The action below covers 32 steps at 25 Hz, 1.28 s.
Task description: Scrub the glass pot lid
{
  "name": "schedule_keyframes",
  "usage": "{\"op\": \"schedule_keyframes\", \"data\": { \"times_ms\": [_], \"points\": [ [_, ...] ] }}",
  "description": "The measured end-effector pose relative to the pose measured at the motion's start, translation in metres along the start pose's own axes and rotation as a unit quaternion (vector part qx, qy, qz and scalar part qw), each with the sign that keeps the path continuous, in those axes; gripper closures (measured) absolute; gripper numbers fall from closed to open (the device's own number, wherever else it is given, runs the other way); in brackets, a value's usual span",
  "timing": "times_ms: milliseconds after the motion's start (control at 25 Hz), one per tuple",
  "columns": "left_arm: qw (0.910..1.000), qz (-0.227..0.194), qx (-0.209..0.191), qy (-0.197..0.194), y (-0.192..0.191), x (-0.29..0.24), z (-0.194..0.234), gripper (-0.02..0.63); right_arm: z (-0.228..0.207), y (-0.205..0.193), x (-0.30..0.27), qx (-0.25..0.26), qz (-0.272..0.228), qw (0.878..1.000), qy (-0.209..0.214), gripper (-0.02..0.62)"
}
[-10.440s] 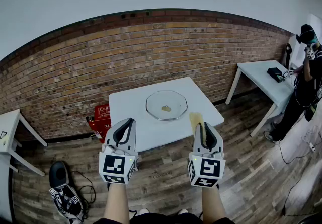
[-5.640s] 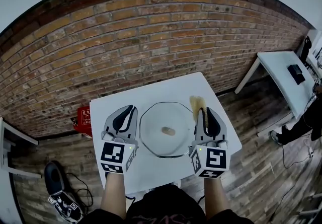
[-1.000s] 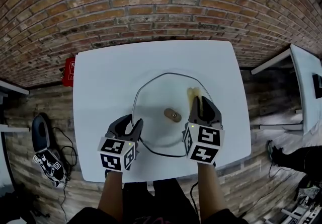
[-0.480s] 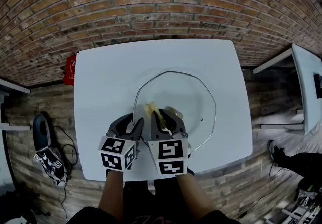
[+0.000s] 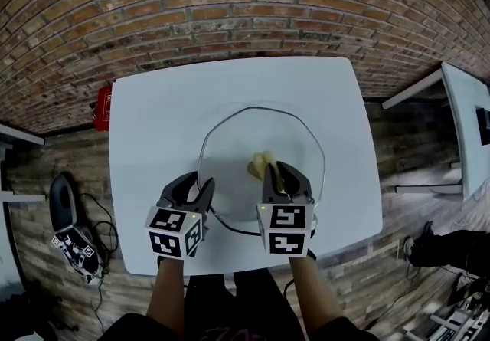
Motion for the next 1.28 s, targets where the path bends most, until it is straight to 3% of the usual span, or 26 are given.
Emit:
{"op": "schedule_keyframes", "data": {
  "times_ms": [240, 400, 520, 720, 880, 1040, 1280],
  "points": [
    [1.0, 0.0, 0.0, -0.001, 0.0, 0.0, 0.0, 0.454, -0.058, -0.009, 0.014, 0.0, 0.027, 0.995, -0.095, 0.538],
    [1.0, -0.002, 0.002, 0.0, -0.001, 0.001, 0.0, 0.454, -0.071, -0.007, 0.019, -0.007, 0.025, 0.993, -0.114, 0.538],
    [1.0, 0.0, -0.001, -0.002, 0.0, 0.0, 0.0, 0.454, -0.054, 0.002, 0.022, -0.009, 0.005, 0.996, -0.091, 0.537],
    [1.0, -0.001, -0.001, 0.0, 0.0, 0.001, 0.001, 0.454, 0.031, 0.015, 0.032, -0.004, -0.019, 0.999, 0.035, 0.538],
    [1.0, 0.0, 0.0, -0.001, 0.0, 0.001, 0.002, 0.454, 0.08, 0.009, 0.032, -0.019, -0.007, 0.995, 0.093, 0.538],
    [1.0, 0.001, -0.001, 0.0, 0.0, 0.001, 0.001, 0.454, 0.086, 0.005, 0.025, -0.013, 0.007, 0.995, 0.096, 0.538],
    [1.0, 0.001, -0.001, 0.0, 0.0, 0.0, 0.0, 0.454, 0.059, -0.005, 0.025, 0.011, 0.034, 0.998, 0.055, 0.538]
  ]
}}
Point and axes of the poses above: the fingertips, and each gripper's own axes: x backward along the fingers, z to its left, y out of its top, the point moved 8 cm from there along x, backward along the fingers, and after that the axes turned 9 degrees about -z, right-handed, at the moved point
